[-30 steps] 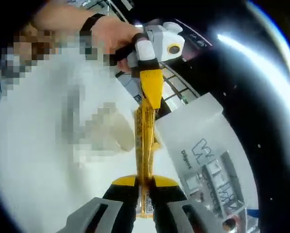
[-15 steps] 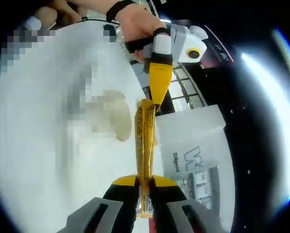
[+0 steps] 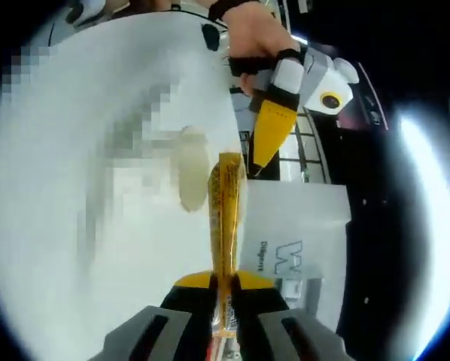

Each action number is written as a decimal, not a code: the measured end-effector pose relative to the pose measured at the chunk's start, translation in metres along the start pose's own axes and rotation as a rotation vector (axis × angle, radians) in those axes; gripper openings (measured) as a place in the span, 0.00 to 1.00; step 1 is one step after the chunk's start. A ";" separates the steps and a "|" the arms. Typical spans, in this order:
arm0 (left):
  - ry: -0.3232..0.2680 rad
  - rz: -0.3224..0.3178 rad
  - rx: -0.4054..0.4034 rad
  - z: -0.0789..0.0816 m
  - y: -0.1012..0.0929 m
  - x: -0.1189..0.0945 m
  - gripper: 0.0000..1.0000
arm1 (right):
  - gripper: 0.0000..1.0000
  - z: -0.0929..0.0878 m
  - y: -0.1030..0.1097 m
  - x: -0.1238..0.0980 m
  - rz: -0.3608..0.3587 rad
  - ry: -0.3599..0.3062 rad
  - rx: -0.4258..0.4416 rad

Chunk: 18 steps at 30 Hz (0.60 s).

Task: Tear open the coffee pouch, take out the coffee, and pour the coffee from the pouch into the cup

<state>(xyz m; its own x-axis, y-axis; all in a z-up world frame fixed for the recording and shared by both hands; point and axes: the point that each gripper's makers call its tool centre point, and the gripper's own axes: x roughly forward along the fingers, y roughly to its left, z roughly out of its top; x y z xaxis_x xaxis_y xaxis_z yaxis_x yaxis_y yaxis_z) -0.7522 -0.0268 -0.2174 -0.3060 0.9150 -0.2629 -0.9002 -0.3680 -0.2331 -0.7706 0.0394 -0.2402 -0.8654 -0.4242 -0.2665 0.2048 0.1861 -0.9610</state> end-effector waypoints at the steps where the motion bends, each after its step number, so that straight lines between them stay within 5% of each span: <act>1: -0.005 0.001 0.003 0.000 -0.001 0.000 0.18 | 0.11 0.000 0.000 0.000 -0.001 0.002 -0.012; 18: -0.014 -0.005 0.007 -0.007 0.001 -0.001 0.17 | 0.10 0.004 -0.010 -0.003 0.032 0.030 -0.185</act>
<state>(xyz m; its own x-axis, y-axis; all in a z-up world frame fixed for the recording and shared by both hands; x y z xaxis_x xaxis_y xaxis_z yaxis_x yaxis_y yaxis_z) -0.7502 -0.0295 -0.2236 -0.3058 0.9190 -0.2488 -0.9038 -0.3624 -0.2276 -0.7681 0.0348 -0.2302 -0.8737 -0.3890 -0.2921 0.1474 0.3605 -0.9210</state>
